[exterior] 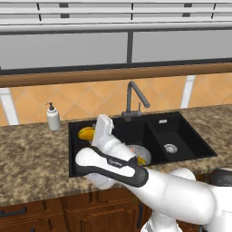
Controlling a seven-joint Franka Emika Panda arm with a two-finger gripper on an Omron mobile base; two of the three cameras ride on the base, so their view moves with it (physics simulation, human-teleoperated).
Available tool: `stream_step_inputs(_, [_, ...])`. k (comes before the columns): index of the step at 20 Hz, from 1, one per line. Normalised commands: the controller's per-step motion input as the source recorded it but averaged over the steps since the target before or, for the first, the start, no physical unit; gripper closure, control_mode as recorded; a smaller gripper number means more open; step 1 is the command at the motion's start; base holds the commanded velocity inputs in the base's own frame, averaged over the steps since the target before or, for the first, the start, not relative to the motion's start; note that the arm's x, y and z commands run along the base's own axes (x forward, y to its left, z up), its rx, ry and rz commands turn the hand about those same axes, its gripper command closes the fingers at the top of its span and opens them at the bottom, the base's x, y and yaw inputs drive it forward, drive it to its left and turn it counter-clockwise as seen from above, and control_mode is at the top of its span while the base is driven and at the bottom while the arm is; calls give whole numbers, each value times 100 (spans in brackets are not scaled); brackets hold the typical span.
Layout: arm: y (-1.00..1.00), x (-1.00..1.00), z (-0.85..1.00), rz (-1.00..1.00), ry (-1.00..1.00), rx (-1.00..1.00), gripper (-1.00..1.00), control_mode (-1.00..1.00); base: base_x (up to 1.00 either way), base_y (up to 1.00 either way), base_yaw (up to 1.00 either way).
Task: Put the colander in the sink, put the mango, peach, pear in the colander, and turn on the sink faucet and pour water over the colander.
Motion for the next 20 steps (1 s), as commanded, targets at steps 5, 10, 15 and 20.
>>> stream_step_inputs(5, [-78, 0, 100, -3, -4, 0, 100, -100, 0, 0, 0])
stream_step_inputs(10, [-59, 0, 100, -6, 0, -10, 100, -100, 0, 0, 0])
stream_step_inputs(15, [-31, -4, 76, -16, 0, -34, 100, -100, 0, 0, 0])
stream_step_inputs(20, [-31, -16, 53, -19, 3, -52, 100, -100, 0, 0, 0])
